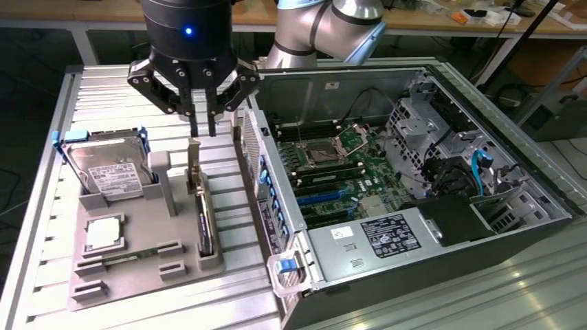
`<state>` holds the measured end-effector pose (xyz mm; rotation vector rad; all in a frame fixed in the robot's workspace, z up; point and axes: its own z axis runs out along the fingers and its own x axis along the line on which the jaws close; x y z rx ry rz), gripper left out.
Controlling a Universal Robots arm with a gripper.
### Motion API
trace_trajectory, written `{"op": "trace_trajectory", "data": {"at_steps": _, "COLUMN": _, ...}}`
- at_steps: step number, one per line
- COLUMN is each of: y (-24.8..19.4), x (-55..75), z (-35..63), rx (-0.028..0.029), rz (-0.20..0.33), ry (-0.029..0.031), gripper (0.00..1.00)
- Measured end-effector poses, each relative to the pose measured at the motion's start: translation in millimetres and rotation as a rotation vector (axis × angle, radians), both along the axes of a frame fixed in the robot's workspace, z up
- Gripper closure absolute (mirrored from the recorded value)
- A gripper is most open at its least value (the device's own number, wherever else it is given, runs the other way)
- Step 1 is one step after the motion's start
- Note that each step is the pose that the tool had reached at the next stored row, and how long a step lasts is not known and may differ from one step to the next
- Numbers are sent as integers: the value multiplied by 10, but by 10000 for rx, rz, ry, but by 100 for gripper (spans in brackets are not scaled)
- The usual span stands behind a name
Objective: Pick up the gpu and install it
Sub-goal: 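Pick up the gpu and move the gpu toward the slot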
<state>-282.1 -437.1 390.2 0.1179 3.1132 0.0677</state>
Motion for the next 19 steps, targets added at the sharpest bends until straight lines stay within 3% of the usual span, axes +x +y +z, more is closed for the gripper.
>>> {"op": "trace_trajectory", "data": {"at_steps": 2, "y": 0, "x": 0, "z": 0, "rx": 0, "rz": 0, "ry": 0, "gripper": 71}}
{"op": "trace_trajectory", "data": {"at_steps": 4, "y": 0, "x": 0, "z": 0, "rx": 0, "rz": 0, "ry": 0, "gripper": 52}}
{"op": "trace_trajectory", "data": {"at_steps": 6, "y": 0, "x": 0, "z": 0, "rx": 0, "rz": -1, "ry": 0, "gripper": 40}}
{"op": "trace_trajectory", "data": {"at_steps": 19, "y": -1, "x": -1, "z": -40, "rx": 0, "rz": -2, "ry": 0, "gripper": 40}}
